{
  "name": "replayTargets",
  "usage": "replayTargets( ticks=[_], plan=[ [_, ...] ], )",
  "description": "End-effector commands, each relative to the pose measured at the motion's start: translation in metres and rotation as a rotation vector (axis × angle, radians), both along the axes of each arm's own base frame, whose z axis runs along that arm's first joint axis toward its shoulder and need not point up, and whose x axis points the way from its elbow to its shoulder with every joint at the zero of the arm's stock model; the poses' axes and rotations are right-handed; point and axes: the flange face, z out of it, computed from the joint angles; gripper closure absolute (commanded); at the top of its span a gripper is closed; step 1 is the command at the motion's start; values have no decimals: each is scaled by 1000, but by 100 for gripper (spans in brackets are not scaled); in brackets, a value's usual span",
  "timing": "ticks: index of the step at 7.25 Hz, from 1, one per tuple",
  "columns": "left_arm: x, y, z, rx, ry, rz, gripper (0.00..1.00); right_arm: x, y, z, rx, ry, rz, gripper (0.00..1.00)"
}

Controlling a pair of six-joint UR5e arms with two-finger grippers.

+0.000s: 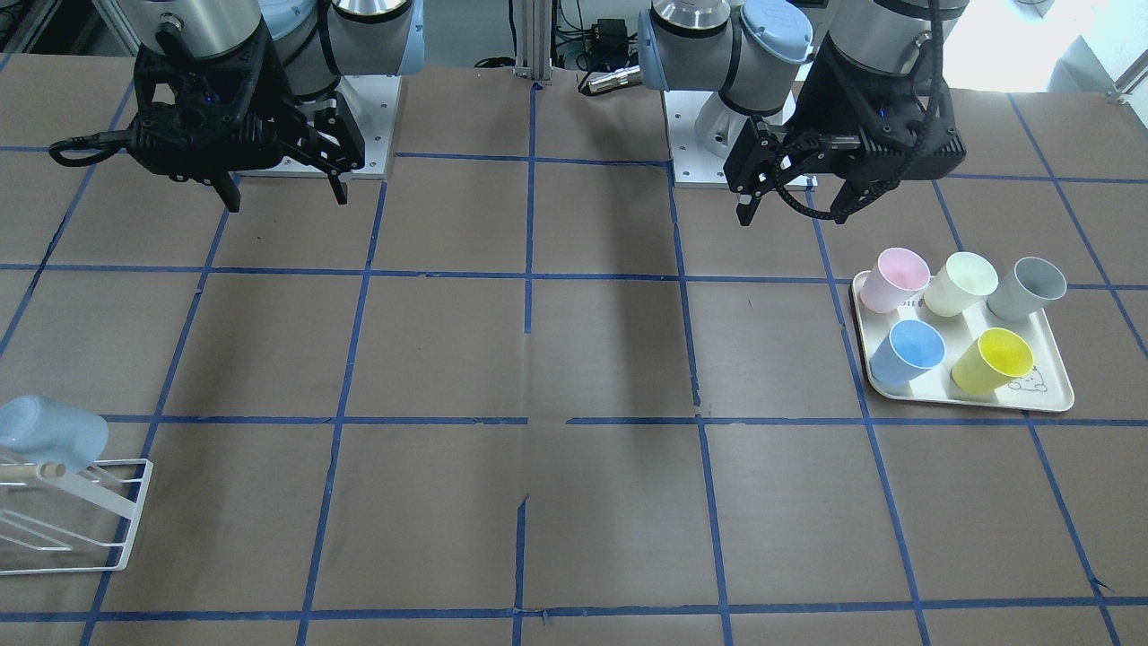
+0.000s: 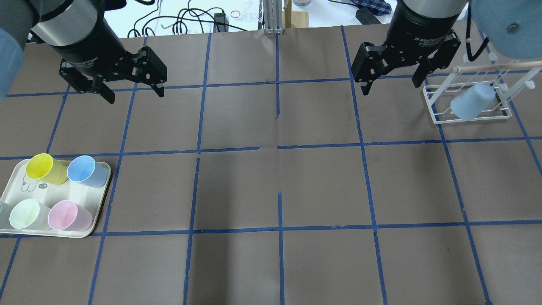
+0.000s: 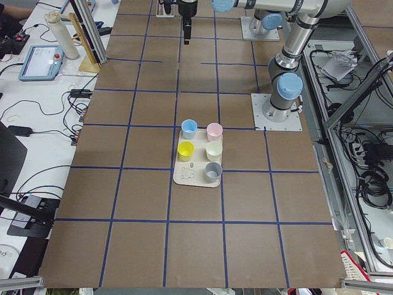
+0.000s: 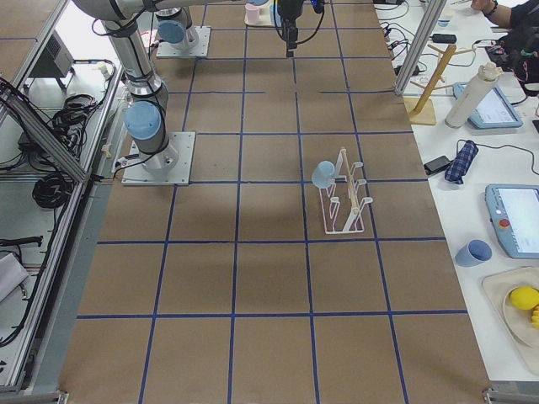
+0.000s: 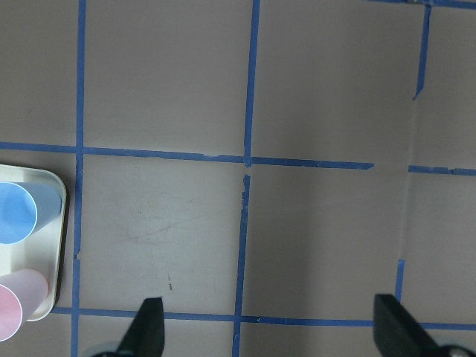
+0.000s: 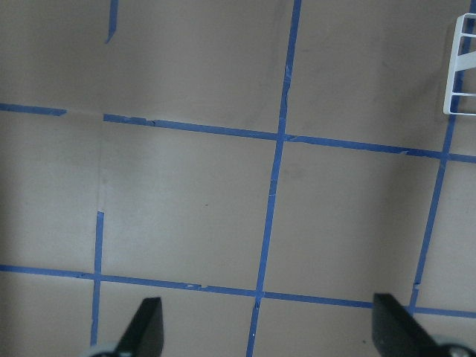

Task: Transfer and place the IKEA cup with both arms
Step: 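Move the right gripper over the pale blue cup on the wire rack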

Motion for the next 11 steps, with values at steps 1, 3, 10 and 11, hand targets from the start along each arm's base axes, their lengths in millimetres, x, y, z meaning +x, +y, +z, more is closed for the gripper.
replayTargets(
  ticks=[1, 3, 10, 11],
  plan=[
    [0, -1, -1, 2, 1, 0, 0, -34, -9, 8, -19, 9, -31, 0],
    [0, 0, 0, 1, -1, 0, 0, -82, -13, 17, -36, 15, -33, 0],
    [-1, 0, 0, 0, 4, -2, 0, -281, -56, -48, -33, -65, 344, 0],
    [-1, -1, -1, 2, 2, -2, 0, -295, -67, -64, -39, -68, 405, 0]
  ],
)
